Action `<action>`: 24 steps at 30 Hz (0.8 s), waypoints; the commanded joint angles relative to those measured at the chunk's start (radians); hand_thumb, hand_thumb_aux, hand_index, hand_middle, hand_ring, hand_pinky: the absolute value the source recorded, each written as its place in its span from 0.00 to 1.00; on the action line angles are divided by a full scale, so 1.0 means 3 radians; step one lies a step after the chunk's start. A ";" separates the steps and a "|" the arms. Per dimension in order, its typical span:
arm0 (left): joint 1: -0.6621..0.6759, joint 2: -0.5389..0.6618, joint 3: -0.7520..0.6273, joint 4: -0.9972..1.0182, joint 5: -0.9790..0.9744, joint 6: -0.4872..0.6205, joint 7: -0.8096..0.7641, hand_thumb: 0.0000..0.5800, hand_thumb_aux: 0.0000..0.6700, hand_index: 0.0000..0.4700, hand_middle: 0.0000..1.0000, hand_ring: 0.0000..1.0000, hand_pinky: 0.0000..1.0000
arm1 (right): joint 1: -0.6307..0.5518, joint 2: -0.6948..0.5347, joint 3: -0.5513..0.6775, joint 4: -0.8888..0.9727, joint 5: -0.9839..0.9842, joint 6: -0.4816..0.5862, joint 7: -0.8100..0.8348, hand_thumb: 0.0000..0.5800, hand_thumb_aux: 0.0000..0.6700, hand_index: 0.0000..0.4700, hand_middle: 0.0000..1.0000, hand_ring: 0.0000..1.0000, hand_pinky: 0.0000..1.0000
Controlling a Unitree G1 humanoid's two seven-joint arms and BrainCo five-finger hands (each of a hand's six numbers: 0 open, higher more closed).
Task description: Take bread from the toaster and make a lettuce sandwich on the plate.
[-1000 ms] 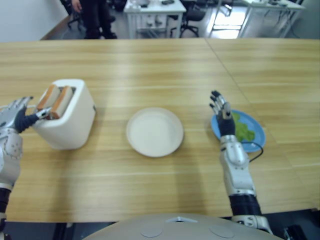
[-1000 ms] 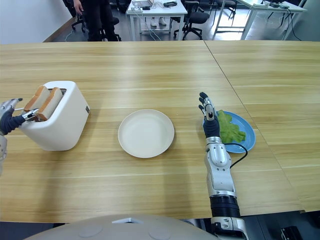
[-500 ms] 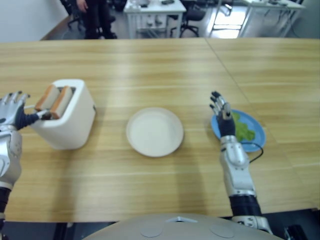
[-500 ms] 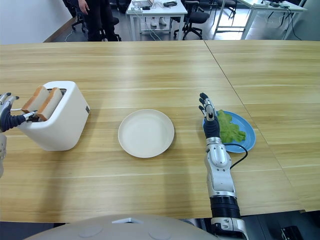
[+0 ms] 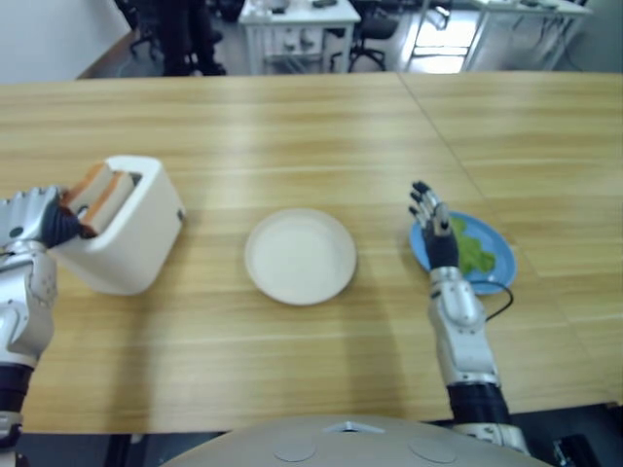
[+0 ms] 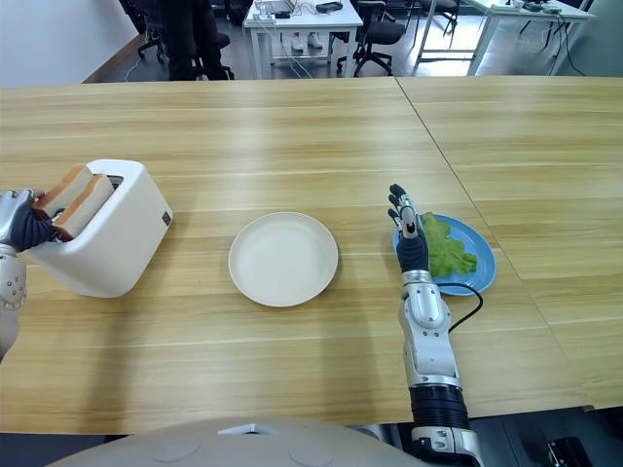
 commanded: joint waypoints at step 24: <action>-0.0254 -0.2199 -0.0921 -0.0103 -0.2625 -0.0218 -0.1431 1.00 1.00 0.98 1.00 1.00 1.00 | 0.0009 -0.0035 0.0064 0.0033 -0.0031 0.0079 -0.0001 0.00 0.00 0.00 0.00 0.00 0.00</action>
